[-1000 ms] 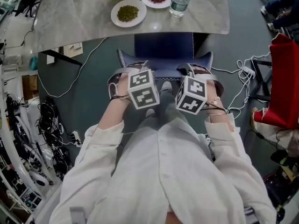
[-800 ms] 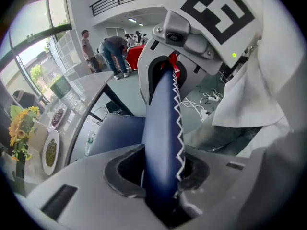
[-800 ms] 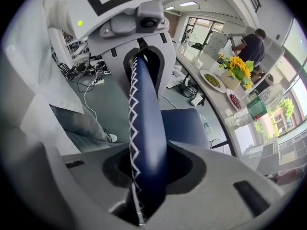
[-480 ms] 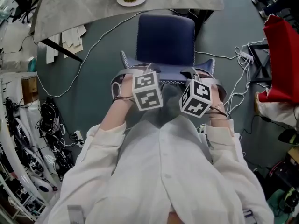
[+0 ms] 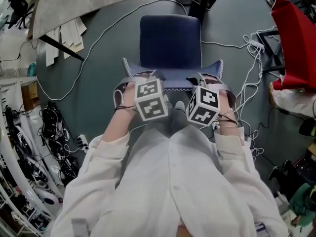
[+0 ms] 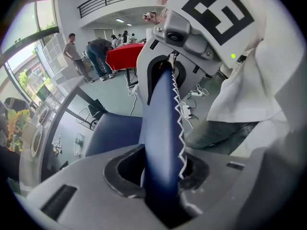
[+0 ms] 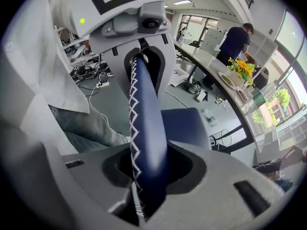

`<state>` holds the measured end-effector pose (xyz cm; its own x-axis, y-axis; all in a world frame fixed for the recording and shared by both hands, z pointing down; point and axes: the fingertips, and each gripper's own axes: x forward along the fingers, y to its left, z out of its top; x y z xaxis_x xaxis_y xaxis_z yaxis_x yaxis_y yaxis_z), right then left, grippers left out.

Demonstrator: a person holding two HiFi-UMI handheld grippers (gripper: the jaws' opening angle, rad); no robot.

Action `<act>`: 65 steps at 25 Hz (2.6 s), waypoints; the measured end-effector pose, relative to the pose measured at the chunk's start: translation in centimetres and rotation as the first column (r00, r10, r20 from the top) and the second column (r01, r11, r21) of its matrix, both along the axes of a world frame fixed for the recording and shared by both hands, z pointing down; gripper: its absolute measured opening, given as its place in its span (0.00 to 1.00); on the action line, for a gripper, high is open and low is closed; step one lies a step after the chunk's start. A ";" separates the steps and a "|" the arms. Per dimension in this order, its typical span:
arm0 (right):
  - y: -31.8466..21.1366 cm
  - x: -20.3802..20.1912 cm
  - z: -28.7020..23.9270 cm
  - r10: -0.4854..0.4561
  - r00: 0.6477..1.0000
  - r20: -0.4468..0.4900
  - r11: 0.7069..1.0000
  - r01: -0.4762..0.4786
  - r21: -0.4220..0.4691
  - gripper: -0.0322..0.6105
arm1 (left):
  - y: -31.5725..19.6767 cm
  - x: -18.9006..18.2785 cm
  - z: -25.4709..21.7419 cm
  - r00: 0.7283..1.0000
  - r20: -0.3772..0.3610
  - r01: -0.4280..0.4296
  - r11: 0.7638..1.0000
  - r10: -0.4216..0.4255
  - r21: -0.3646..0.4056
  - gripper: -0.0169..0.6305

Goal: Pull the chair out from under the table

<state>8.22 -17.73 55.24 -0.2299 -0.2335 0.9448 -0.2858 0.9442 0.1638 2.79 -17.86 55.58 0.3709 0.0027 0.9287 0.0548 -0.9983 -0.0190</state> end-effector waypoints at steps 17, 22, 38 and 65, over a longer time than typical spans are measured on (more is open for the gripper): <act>16.5 0.2 0.7 -0.097 0.995 -0.001 0.995 0.097 0.002 0.23 | 16.9 0.2 0.7 0.994 -0.002 0.107 0.994 -0.107 -0.001 0.23; 19.7 -0.5 0.6 -0.101 0.995 0.008 0.995 0.101 -0.002 0.23 | 20.0 -0.6 0.7 0.994 -0.001 0.111 0.994 -0.111 0.002 0.23; 28.1 -4.1 0.8 0.028 1.000 0.001 0.999 -0.028 -0.025 0.23 | 27.9 -4.2 0.9 1.000 -0.006 0.001 1.000 -0.001 0.005 0.23; 45.7 -4.3 1.3 -0.028 1.000 -0.001 0.997 0.028 -0.076 0.23 | 45.6 -4.3 1.3 0.999 0.015 0.040 0.999 -0.039 -0.035 0.23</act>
